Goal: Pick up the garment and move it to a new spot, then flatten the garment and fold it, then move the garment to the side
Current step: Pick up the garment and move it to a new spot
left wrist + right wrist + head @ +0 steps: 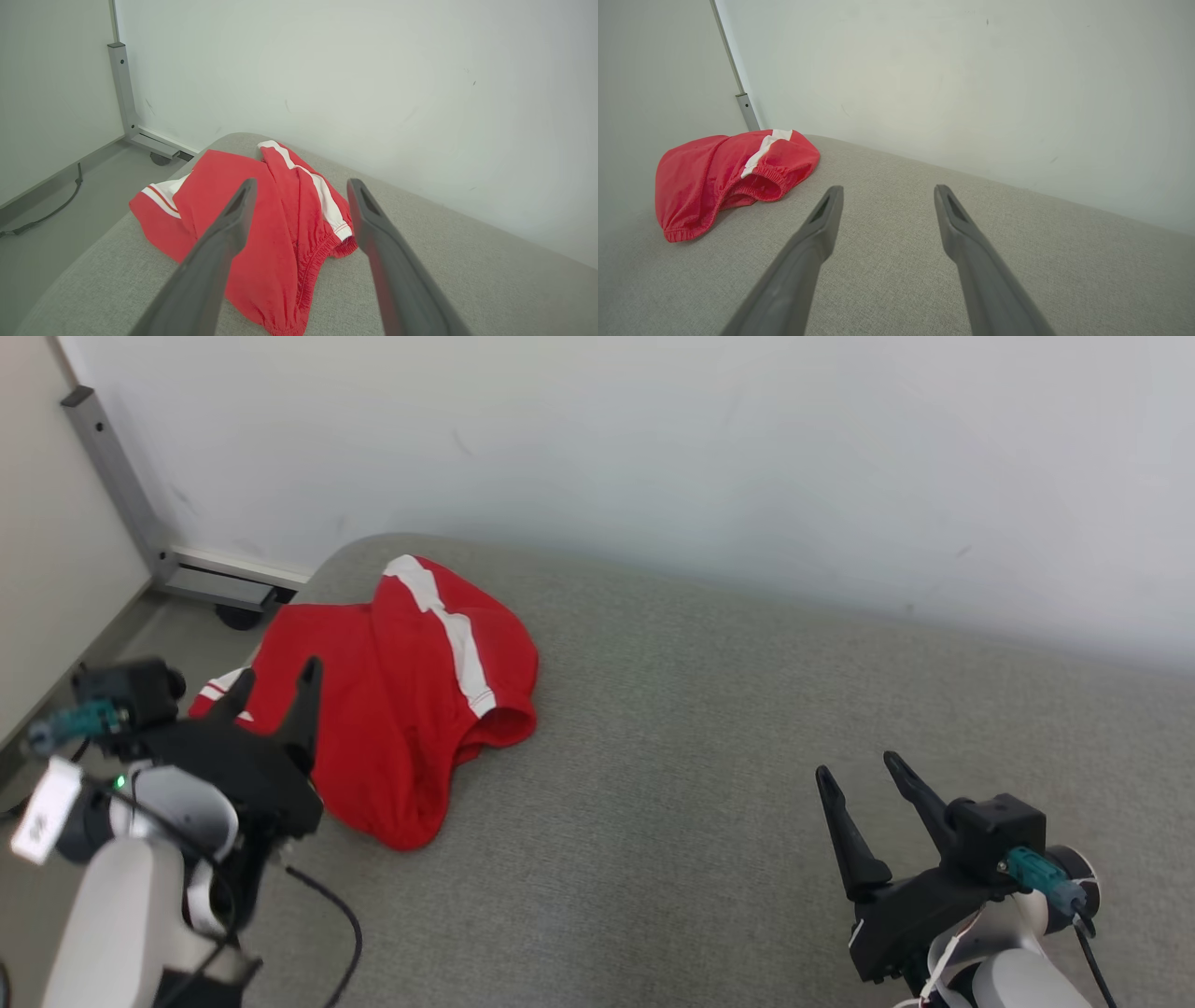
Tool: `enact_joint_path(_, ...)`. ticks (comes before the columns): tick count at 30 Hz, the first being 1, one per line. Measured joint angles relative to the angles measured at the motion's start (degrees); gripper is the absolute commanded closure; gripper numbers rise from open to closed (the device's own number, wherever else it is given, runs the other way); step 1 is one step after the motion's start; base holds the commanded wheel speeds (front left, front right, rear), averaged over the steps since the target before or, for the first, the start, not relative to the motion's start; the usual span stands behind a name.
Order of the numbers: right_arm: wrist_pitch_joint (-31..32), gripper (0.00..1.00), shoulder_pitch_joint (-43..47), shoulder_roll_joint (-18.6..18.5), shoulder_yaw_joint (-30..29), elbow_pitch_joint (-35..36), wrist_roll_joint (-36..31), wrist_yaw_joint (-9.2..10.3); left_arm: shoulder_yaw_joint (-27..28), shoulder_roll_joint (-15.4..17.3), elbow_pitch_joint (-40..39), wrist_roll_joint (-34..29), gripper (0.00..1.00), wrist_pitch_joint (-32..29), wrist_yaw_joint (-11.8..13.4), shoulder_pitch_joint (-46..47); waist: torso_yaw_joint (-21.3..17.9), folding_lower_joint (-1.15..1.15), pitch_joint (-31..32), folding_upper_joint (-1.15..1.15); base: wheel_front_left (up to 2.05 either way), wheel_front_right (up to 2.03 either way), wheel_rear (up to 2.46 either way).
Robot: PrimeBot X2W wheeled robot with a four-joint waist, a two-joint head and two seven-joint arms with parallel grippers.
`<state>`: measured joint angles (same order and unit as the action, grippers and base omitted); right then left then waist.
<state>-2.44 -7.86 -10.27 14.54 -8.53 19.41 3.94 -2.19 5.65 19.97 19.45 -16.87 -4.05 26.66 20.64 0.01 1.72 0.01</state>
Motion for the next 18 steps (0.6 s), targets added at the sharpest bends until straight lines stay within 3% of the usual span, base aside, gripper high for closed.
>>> enact_joint_path(10,2.02,0.00,-1.55,-1.27,0.75,1.45,-1.33,-0.41,1.13,2.35,11.32,3.56,0.00,-6.52,-1.62,10.95,-3.67,0.00,-2.31,0.00,0.00,0.00,0.00)
enact_joint_path(18,3.93,0.00,-4.84,-2.70,0.65,3.57,-2.49,-0.41,2.44,6.34,20.18,4.24,0.00,-10.99,-2.08,18.63,-7.56,0.00,-5.62,0.00,0.00,0.00,0.00)
